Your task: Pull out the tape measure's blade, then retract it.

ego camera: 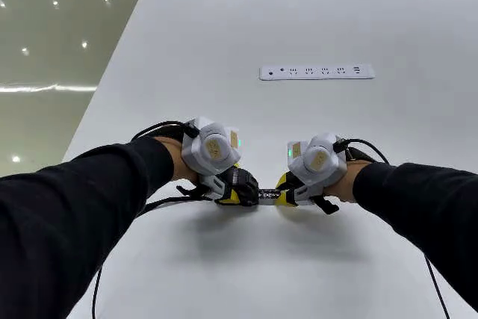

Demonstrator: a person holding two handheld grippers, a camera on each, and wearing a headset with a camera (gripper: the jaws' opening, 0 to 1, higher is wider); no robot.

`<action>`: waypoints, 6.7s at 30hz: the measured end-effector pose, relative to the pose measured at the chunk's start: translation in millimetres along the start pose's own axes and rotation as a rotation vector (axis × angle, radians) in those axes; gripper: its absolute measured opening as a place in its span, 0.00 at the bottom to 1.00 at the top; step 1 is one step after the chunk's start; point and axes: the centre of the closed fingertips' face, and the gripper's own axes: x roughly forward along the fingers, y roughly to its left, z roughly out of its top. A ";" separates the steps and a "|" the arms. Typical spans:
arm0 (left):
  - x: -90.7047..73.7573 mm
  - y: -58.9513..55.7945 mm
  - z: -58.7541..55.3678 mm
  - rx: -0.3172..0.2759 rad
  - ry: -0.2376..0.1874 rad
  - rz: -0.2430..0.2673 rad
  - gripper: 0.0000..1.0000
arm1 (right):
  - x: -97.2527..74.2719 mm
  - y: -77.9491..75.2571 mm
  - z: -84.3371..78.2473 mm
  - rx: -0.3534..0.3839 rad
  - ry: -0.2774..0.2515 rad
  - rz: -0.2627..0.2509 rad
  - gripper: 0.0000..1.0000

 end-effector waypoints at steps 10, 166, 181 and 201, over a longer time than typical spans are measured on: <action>0.2 0.0 0.0 0.001 0.002 0.003 0.32 | -9.2 -0.8 -15.8 0.016 0.021 -0.008 0.08; -159.4 -72.4 -118.9 -0.789 -0.441 0.608 1.00 | -267.5 120.3 -191.2 0.583 -0.156 -0.674 1.00; -165.0 -75.4 -126.3 -0.807 -0.443 0.612 1.00 | -271.8 120.8 -190.7 0.591 -0.166 -0.683 1.00; -165.7 -76.7 -128.1 -0.837 -0.455 0.622 1.00 | -273.3 118.6 -192.4 0.602 -0.159 -0.697 1.00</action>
